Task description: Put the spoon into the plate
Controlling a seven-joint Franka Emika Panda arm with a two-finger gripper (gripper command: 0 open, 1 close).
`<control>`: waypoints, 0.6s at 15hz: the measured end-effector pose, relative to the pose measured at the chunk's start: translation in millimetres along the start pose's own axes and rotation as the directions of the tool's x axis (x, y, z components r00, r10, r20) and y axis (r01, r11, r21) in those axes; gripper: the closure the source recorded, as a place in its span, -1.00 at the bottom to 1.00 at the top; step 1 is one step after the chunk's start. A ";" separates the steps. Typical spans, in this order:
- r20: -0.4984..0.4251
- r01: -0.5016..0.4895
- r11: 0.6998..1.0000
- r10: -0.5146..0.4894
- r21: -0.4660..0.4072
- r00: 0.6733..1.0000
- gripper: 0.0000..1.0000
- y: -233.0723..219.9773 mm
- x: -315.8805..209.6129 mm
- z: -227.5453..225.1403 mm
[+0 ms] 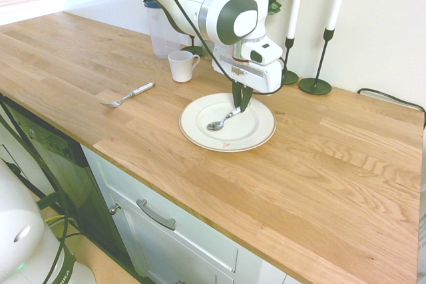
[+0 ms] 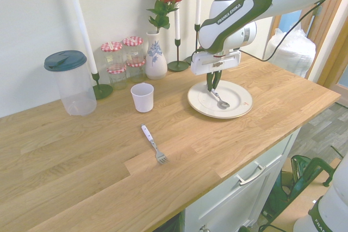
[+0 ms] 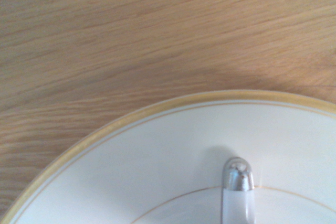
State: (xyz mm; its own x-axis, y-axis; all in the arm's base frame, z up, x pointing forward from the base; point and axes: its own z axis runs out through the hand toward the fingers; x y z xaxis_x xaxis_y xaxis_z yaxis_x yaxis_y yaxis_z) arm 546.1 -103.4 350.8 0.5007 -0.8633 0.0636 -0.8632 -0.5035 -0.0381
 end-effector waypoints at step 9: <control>-0.021 0.171 0.985 -0.171 0.028 0.985 -1.00 -3.1 -90.8 -128.6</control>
